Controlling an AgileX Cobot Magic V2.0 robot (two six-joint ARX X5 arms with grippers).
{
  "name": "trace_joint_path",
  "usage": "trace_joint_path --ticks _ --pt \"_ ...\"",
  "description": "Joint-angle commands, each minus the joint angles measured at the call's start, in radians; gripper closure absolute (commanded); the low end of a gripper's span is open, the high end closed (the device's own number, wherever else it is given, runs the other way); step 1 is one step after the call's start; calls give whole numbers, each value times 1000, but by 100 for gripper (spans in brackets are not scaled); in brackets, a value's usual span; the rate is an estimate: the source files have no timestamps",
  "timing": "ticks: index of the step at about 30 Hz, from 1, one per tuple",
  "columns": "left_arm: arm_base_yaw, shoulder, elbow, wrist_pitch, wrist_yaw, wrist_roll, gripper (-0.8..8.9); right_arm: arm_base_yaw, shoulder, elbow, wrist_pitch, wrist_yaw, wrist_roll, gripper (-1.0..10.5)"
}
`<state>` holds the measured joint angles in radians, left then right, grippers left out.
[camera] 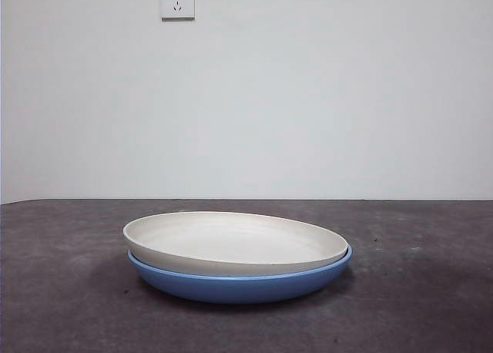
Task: Pick up the white plate, put it on the blue plate, put it on desk
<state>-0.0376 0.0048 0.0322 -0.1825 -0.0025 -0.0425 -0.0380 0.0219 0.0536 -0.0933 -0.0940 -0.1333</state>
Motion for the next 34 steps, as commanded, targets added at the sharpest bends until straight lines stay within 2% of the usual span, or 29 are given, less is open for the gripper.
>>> trace_joint_path --ticks 1,4,7,34 --pt "1 -2 -21 -5 -2 2 762 -9 -16 -21 14 71 24 911" --pt "1 -2 -21 -5 -2 2 762 -13 -18 -43 2 122 78 911" --pt "1 -2 -21 -5 -1 2 762 -13 -18 -43 -63 128 98 912" --pt "1 -2 -21 -5 -2 2 762 -13 -18 -43 -61 121 100 911"
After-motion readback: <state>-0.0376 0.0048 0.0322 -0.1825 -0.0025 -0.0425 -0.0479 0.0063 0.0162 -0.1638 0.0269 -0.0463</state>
